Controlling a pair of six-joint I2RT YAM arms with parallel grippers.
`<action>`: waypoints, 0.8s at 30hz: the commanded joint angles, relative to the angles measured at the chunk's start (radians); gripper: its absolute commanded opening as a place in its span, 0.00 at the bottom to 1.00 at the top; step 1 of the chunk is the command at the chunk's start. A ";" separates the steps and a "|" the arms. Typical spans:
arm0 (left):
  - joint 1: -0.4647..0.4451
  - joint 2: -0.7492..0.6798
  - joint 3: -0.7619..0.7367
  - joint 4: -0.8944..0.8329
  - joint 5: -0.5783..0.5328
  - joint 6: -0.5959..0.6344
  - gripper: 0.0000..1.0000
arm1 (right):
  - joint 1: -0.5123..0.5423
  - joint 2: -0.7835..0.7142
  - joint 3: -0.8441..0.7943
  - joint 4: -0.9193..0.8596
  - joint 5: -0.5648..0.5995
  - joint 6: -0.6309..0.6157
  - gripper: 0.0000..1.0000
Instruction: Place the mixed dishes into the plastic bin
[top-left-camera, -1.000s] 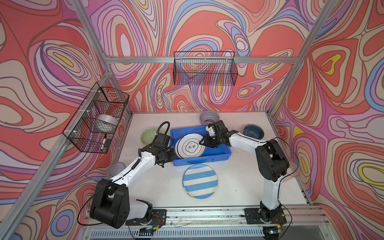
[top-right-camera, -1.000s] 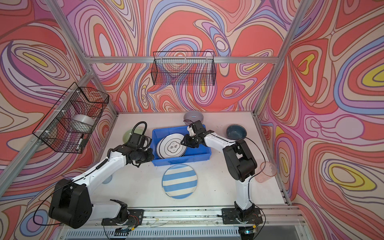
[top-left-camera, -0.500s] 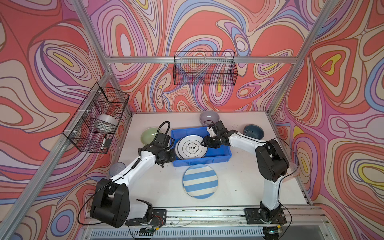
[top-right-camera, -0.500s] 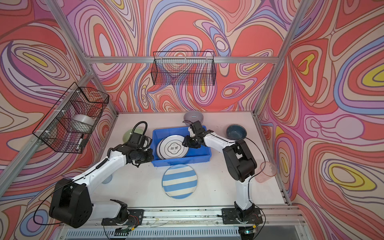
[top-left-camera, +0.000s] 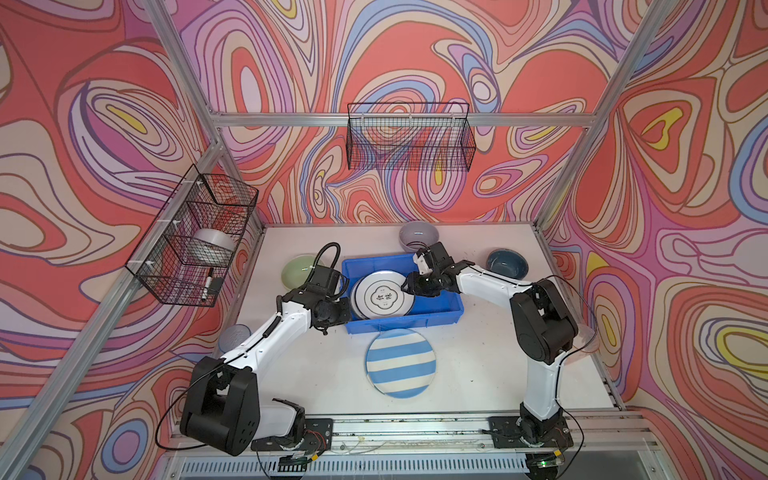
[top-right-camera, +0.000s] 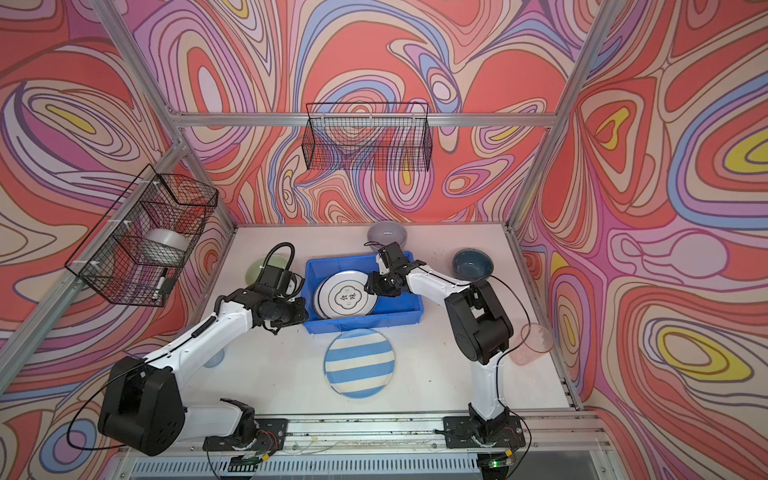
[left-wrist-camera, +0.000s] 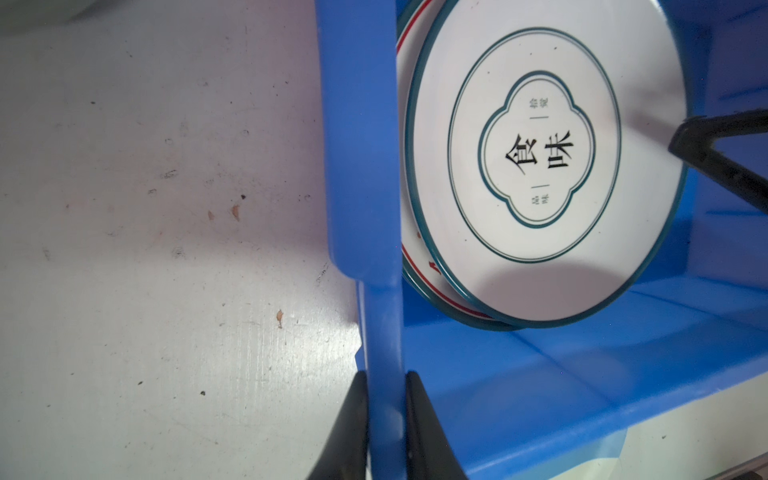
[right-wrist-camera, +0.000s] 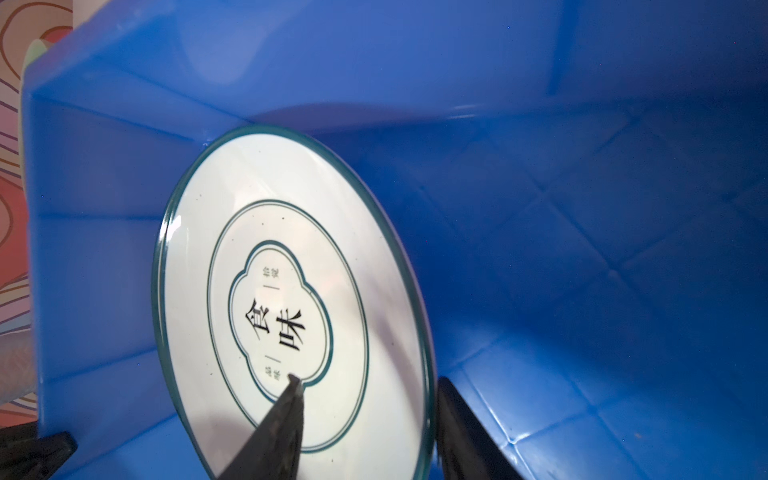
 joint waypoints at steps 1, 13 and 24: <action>-0.001 -0.007 0.035 0.022 0.053 0.024 0.17 | 0.019 0.009 0.002 0.006 0.004 0.004 0.52; 0.000 -0.006 0.029 0.023 0.052 0.029 0.18 | 0.044 0.031 0.043 -0.035 0.039 -0.008 0.52; -0.002 -0.045 0.044 -0.021 0.032 0.020 0.40 | 0.044 -0.099 0.044 -0.147 0.156 -0.058 0.55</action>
